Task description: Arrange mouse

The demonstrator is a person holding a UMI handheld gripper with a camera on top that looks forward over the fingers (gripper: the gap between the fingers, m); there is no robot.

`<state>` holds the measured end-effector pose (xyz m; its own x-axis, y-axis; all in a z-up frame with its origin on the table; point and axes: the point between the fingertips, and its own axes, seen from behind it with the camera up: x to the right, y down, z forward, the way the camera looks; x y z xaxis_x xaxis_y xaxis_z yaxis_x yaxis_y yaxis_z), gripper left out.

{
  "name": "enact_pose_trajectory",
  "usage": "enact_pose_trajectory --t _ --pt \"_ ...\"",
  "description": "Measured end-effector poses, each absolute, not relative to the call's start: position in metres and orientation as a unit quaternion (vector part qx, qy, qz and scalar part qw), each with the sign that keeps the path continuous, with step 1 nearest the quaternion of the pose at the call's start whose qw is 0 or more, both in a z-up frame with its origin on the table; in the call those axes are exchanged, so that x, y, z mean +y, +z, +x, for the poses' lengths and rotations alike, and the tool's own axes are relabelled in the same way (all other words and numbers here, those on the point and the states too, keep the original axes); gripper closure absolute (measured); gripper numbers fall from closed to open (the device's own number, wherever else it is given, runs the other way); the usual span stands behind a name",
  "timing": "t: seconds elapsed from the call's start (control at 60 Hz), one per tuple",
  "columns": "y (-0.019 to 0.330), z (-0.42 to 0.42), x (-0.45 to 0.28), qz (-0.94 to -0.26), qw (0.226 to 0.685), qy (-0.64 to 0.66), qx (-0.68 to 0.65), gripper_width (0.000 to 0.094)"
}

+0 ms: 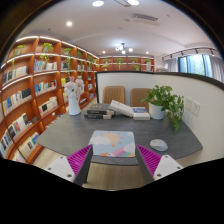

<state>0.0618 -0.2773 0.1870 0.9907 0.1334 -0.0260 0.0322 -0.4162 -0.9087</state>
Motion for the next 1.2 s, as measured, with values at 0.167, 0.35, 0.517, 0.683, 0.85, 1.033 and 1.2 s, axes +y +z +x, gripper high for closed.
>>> enact_pose_trajectory --t 0.167,0.35,0.517,0.683,0.85,1.033,1.2 --pt "0.159 0.084 -0.280 -0.845 0.529 0.053 -0.051 0.0072" --pt "0.093 0.159 -0.265 -0.867 0.498 0.027 -0.017 0.0073" --pt "0.047 0.229 -0.246 -0.885 0.466 -0.005 0.011 0.0078" --pt "0.021 0.276 -0.200 -0.888 0.459 -0.025 0.016 0.0085" --pt "0.004 0.297 -0.148 -0.890 0.455 -0.022 0.005 0.0085" --pt "0.000 0.302 -0.099 -0.891 0.454 -0.007 -0.009 0.0073" --pt "-0.003 0.315 -0.060 -0.892 0.451 0.001 0.001 0.0080"
